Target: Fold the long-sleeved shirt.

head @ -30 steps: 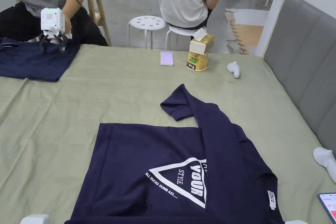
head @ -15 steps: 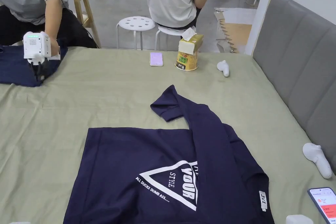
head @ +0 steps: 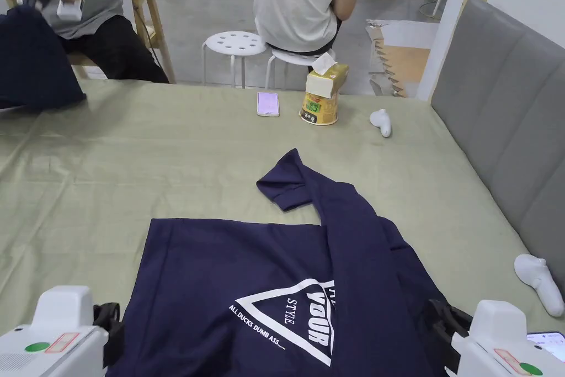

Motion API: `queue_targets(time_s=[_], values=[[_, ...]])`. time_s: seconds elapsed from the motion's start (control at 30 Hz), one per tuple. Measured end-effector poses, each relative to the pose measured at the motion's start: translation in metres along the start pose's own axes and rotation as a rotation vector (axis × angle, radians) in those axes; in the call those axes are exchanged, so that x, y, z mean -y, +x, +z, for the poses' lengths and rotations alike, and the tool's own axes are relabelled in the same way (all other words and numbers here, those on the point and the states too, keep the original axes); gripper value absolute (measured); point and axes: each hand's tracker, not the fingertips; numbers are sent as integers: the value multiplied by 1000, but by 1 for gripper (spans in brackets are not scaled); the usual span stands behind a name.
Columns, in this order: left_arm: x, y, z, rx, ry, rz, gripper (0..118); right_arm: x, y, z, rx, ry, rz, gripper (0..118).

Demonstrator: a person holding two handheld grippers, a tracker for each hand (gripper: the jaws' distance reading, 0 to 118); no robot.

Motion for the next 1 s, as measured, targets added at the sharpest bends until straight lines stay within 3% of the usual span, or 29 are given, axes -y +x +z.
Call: queue_targets(time_s=[0.13, 0.17, 0.2, 0.23, 0.27, 0.3, 0.47, 0.5, 0.63, 0.73, 0.9, 0.93, 0.97, 1.0], values=[[-23, 24, -23, 8, 11, -11, 4, -22, -16, -48, -3, -1, 37, 0], [-27, 20, -40, 27, -2, -3, 4, -31, -18, -66, -34, -7, 32, 6], [-33, 20, -54, 26, -2, -10, 4, -43, -22, -87, -35, -12, 26, 25], [-38, 21, -64, 28, -3, -10, 4, -50, -29, -107, -48, -26, 35, 59], [-43, 21, -77, 37, -8, -14, 4, -62, -34, -133, -51, -44, 60, 104], [-44, 23, -87, 43, -11, -22, 4, -73, -38, -157, -53, -51, 63, 118], [-52, 29, -146, 45, -39, -45, 4, -138, -42, -294, -72, -79, 124, 118], [-52, 28, -157, 50, -47, -43, 4, -141, -62, -317, -71, -93, 150, 118], [-52, 29, -195, 68, -74, -32, 4, -170, -82, -418, -50, -148, 180, 118], [-54, 31, -218, 99, -103, -48, 4, -180, -83, -479, -73, -237, 128, 117], [-56, 31, -228, 111, -102, -27, 4, -176, -101, -525, -30, -313, 55, 115], [-56, 30, -228, 116, -103, -26, 4, -175, -102, -527, -12, -349, 68, 108], [-56, 29, -227, 117, -102, -21, 4, -175, -101, -526, -8, -339, 86, 67], [-56, 29, -227, 113, -102, -16, 4, -174, -101, -525, 12, -326, 121, 16]])
